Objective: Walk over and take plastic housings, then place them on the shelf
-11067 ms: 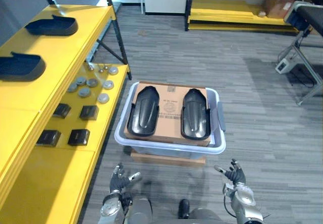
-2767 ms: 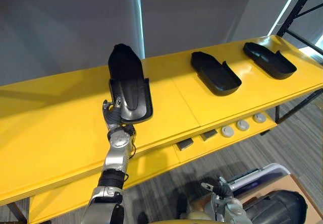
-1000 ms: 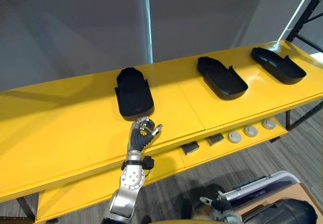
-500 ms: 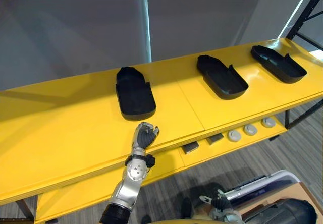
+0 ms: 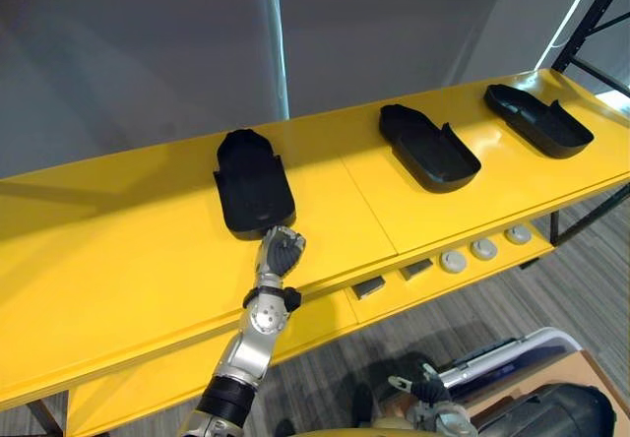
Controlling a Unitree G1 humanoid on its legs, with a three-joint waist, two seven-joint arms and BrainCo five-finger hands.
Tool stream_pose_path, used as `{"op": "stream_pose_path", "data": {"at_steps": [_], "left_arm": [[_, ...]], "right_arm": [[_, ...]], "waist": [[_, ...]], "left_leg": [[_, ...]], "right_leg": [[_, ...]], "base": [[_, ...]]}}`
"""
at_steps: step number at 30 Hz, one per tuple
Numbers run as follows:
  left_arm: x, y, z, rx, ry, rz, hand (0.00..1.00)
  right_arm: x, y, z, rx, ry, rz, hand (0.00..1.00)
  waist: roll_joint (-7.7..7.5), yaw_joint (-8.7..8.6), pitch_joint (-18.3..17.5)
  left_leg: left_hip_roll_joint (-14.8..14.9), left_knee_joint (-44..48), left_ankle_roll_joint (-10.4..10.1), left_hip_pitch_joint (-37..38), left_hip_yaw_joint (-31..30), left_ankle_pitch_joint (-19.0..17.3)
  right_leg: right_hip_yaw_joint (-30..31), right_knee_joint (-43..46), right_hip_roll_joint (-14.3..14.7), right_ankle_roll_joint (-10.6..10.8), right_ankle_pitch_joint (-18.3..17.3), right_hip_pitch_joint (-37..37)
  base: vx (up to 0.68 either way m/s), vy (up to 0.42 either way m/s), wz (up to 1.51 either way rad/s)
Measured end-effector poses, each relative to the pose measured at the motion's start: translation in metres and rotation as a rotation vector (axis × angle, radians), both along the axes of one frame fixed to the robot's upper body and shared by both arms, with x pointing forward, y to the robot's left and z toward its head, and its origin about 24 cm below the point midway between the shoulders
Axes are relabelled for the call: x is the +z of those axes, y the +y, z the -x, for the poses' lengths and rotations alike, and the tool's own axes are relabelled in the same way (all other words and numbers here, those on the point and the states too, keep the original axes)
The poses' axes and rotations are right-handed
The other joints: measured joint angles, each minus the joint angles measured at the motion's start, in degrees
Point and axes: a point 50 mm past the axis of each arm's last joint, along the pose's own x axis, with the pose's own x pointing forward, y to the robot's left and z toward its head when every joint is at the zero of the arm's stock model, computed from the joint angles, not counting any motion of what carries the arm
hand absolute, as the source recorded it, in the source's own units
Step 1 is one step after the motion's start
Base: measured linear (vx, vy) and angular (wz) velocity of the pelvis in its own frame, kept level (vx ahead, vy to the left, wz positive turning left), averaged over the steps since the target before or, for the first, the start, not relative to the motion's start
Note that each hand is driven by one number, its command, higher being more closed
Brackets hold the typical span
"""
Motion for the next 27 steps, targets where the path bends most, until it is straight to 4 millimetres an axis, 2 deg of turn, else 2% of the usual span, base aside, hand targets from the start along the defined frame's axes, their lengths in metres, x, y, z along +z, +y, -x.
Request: {"op": "stream_pose_path", "data": {"at_steps": [27], "left_arm": [[0.0047,0.0043,-0.0017,0.014,-0.016,0.025,1.0]], "right_arm": [[0.0004,0.0007,-0.0017,0.025,-0.003,-0.005,0.0]], "waist": [[-0.22,-0.14,0.03]], "left_leg": [[0.0,-0.18,0.03,0.14,-0.28,0.02]], "right_leg": [[-0.29,0.01,-0.02,-0.06,0.03,0.23]], "base": [[0.0,0.0,0.01]]}}
